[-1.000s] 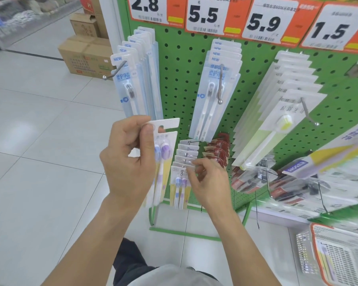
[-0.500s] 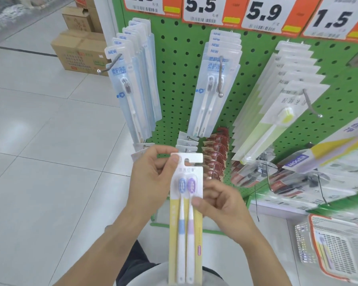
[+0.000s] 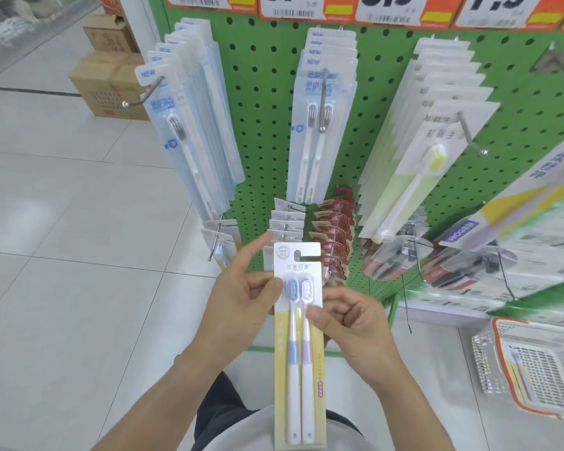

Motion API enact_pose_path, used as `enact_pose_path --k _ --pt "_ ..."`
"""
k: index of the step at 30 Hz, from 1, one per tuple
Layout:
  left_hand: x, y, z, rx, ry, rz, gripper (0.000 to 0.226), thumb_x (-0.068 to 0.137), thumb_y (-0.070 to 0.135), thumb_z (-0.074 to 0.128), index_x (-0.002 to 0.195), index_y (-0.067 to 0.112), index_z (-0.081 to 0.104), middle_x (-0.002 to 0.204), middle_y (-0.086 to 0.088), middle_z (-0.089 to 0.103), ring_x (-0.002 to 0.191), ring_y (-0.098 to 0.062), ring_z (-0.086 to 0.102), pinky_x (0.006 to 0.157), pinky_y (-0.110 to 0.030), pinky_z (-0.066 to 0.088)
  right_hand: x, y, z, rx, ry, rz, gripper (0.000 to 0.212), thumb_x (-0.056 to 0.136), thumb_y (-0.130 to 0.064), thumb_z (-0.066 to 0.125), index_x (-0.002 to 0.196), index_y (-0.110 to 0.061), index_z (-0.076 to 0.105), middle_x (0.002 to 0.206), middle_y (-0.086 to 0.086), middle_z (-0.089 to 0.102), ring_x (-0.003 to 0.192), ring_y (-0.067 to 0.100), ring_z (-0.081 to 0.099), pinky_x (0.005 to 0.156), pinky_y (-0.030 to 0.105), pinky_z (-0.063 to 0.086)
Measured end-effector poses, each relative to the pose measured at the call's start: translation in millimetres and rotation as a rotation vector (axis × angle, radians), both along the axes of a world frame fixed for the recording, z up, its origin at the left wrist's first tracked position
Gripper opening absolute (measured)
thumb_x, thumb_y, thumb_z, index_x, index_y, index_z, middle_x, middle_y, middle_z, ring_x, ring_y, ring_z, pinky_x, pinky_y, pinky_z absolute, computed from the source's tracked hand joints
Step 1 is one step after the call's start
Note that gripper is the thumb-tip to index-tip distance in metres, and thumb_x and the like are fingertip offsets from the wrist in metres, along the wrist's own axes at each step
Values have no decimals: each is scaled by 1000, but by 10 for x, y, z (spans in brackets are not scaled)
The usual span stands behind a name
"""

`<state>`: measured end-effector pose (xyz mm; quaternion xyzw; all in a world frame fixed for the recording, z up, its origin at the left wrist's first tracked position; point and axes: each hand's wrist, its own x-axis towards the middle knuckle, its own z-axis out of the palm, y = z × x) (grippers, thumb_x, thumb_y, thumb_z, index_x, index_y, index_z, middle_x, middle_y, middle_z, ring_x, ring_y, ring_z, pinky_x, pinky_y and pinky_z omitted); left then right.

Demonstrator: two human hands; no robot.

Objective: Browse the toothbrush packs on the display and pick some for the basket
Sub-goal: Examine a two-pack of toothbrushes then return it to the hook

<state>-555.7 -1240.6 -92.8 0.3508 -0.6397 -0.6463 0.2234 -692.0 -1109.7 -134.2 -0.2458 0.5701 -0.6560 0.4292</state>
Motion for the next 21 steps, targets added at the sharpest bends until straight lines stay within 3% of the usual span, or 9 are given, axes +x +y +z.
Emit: enact_pose_path --k 3,7,13,17,21 --pt "38 -21 55 31 -47 -76 57 97 -1 59 140 34 48 92 -15 77 85 -39 72 81 -45 62 23 4 -19 -70 -28 -7 31 80 -24 86 97 -1 74 88 24 76 62 27 71 50 32 55" --pt "66 -6 111 57 -116 -101 20 97 -1 59 108 10 71 89 -3 79 77 -23 77 66 -31 62 50 -17 1 -84 -28 -25 28 82 -20 83 99 -1 74 93 26 76 68 34 73 52 36 58" --pt "69 11 16 120 -72 97 20 96 -2 60 106 9 73 90 -6 79 75 -26 76 66 -30 63 34 -17 -28 -33 61 106 35 75 -21 89 105 -13 74 99 16 78 85 33 75 78 41 61" --pt "79 66 -46 160 -79 55 19 97 0 59 104 10 73 92 -6 79 82 -28 76 73 -33 63 60 28 -75 -37 25 69 48 67 -39 94 103 -14 75 98 18 77 83 32 74 75 40 62" --pt "88 127 -119 100 -108 54 21 95 0 63 105 15 74 96 -1 79 88 -24 76 81 -39 62 94 14 -82 -19 -26 50 49 62 -44 95 98 -15 76 95 18 77 79 28 74 68 37 61"
